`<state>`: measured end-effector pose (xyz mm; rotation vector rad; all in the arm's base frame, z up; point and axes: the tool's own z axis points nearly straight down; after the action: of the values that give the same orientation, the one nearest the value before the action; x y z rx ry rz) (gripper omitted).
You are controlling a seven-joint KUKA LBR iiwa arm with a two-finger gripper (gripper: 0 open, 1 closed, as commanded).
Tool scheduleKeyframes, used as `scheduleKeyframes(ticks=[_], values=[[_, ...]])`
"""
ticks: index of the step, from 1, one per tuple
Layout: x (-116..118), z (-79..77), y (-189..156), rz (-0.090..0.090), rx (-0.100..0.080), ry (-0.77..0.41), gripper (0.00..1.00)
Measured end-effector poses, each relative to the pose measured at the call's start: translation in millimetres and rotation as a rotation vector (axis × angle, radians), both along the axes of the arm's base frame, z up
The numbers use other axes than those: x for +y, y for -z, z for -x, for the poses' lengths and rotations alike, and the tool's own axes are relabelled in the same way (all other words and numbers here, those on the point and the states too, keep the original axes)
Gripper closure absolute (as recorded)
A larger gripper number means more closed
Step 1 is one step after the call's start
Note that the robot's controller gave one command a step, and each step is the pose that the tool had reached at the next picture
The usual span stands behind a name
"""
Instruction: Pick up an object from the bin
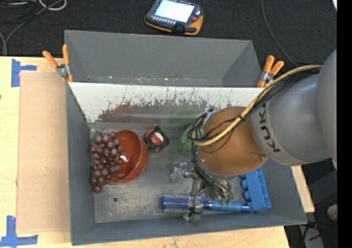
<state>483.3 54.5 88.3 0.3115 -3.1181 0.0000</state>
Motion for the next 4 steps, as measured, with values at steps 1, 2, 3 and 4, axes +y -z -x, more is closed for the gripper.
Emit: scheduleKeyframes(ticks=[1,2,3,4], values=[[108,-28.3,-20,0.001,-0.004,0.168,0.00],[-4,8.9,-12,-0.001,-0.003,-0.160,0.00],[30,-13.0,20,0.007,-0.002,0.002,0.00],[-31,10.7,19,0.002,-0.003,-0.281,1.00]])
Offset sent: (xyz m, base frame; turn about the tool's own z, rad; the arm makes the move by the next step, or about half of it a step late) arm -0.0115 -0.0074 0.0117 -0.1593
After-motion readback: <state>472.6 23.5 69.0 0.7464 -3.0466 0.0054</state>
